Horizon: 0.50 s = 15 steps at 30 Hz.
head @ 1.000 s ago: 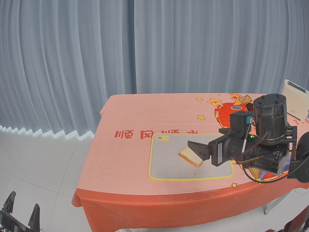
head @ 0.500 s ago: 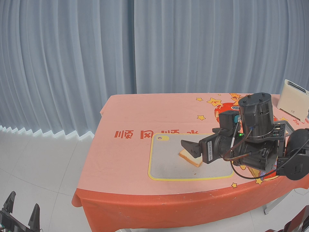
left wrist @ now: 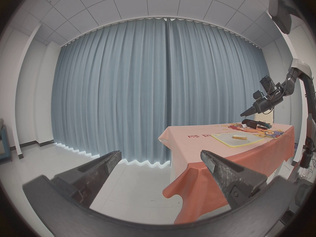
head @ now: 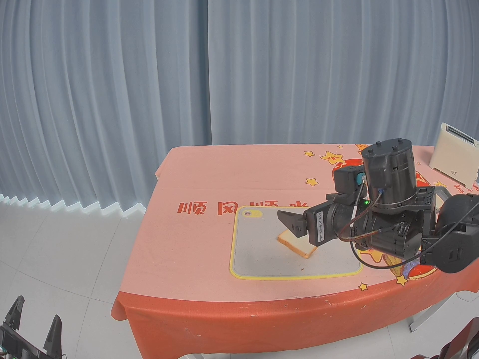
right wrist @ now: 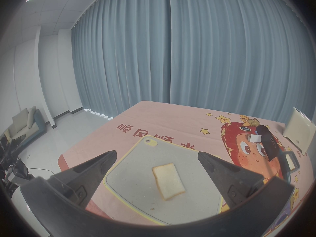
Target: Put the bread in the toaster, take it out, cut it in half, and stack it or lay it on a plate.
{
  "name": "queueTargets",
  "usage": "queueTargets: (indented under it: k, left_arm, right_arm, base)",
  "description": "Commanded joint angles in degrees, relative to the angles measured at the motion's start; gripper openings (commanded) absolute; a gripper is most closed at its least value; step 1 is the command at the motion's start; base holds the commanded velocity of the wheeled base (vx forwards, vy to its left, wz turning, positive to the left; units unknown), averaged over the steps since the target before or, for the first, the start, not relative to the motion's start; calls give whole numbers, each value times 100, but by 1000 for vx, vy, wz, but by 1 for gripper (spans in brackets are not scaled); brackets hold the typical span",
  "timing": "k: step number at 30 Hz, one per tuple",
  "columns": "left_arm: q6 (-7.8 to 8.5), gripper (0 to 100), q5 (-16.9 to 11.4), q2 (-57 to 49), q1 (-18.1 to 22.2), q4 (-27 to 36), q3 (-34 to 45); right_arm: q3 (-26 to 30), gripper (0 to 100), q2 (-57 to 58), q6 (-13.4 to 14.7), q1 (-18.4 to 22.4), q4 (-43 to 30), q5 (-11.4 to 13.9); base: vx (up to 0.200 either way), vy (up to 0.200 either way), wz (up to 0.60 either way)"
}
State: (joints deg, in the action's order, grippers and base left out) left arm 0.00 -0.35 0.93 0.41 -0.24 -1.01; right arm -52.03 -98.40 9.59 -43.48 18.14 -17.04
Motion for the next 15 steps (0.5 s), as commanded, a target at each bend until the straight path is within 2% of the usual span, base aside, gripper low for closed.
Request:
queueTargets:
  k: [1, 8, 15]
  left_arm:
    - [0, 100, 0, -93, 2, -2, 101]
    - [0, 100, 0, -93, 2, -2, 101]
    - [0, 100, 0, -93, 2, -2, 101]
  right_arm:
    - [26, 100, -39, -1, -2, -3, -1]
    - [-27, 100, -74, 51, -2, -346, 34]
    - [17, 100, -206, 86, -55, -390, 113]
  base:
    - [0, 0, 0]
    - [0, 0, 0]
    - [0, 0, 0]
